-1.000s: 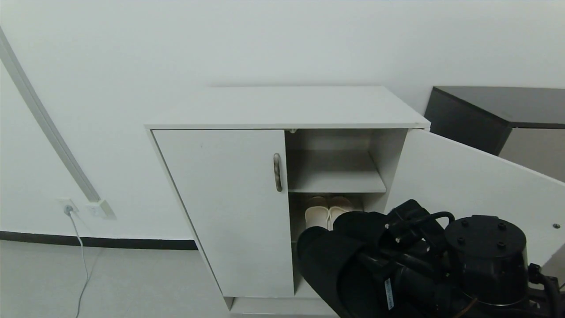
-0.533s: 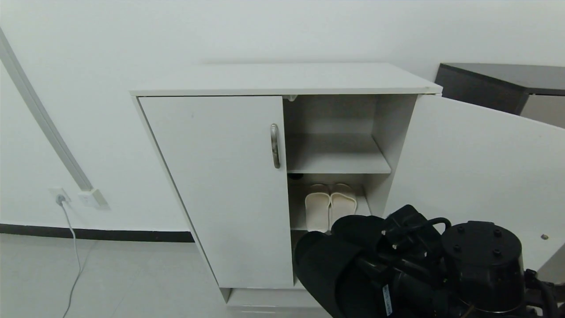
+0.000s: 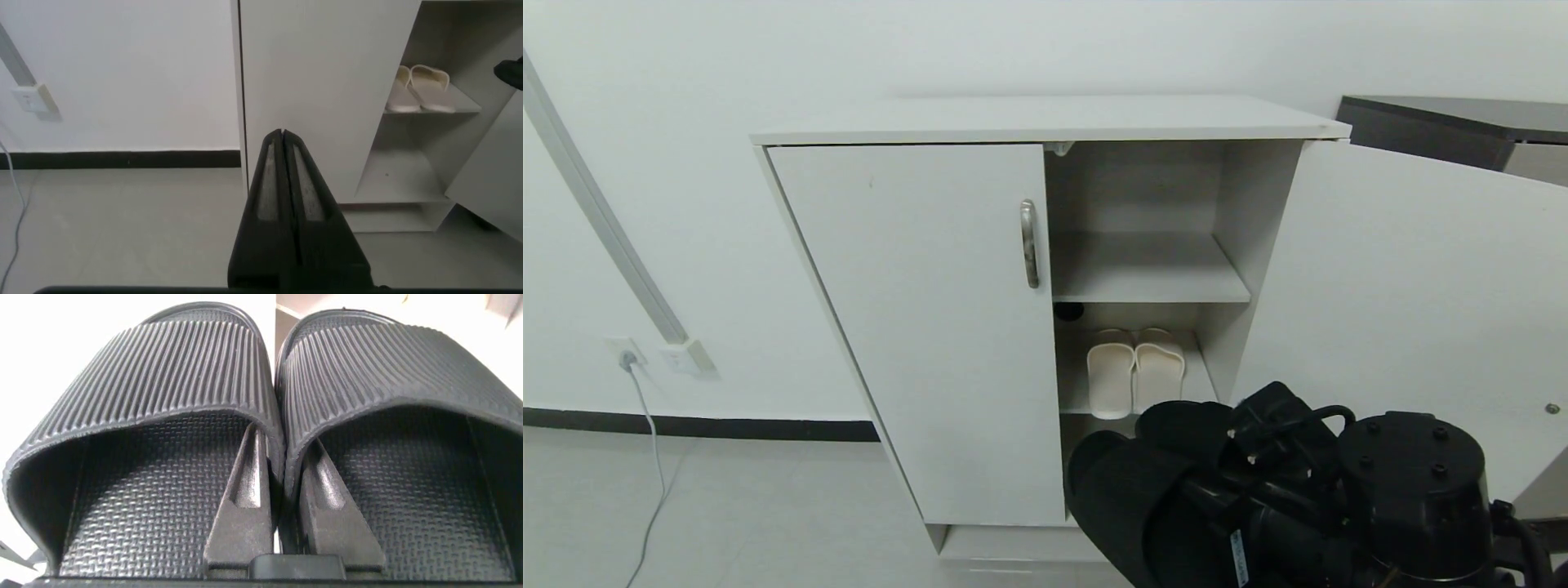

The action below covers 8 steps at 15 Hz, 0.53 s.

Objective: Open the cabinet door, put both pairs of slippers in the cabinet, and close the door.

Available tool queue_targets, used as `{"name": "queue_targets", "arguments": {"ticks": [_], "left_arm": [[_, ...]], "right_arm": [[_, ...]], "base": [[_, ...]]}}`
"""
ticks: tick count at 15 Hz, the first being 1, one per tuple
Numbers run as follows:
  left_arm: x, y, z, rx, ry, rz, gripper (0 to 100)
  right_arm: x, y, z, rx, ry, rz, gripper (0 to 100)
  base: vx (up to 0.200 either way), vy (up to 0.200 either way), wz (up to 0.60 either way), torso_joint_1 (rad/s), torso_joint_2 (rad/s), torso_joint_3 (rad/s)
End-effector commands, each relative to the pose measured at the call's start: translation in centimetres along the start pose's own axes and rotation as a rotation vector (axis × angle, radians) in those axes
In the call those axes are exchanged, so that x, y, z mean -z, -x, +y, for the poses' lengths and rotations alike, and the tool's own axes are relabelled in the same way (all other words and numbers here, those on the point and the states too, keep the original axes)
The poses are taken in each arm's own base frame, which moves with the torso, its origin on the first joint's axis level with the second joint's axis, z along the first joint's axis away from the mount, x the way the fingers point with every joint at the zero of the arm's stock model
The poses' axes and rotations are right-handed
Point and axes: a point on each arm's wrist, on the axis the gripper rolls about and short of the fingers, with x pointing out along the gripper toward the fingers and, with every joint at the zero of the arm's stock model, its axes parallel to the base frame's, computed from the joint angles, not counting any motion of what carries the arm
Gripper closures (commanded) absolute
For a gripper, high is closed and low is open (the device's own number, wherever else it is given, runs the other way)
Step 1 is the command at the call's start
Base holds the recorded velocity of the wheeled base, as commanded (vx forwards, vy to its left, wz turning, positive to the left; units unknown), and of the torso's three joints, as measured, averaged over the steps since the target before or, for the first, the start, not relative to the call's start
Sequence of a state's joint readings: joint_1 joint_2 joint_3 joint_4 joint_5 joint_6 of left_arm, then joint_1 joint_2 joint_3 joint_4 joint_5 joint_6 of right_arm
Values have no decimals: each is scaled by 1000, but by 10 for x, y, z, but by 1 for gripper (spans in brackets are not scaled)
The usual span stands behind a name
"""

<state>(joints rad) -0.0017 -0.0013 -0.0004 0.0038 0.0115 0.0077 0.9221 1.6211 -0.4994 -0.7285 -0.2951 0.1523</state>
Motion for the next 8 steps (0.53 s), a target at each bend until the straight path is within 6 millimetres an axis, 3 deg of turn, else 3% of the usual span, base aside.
{"name": "queue_targets", "arguments": {"ticks": [1,3,5,8], "left_arm": [[0,0,0,-1,0,1,100],[0,0,0,-1,0,2,100],[0,0,0,-1,0,2,100],[0,0,0,-1,0,2,100]], "right_arm": [[1,0,0,0,1,3,100],[2,-2,1,1,4,10,100],[6,-2,1,1,11,24,100],[5,-2,3,-11,8,4,100]], "base": [[0,0,0,2,95,139],[0,0,0,-2,124,95],[0,0,-600,0,27,29],[0,0,0,0,0,0]]}}
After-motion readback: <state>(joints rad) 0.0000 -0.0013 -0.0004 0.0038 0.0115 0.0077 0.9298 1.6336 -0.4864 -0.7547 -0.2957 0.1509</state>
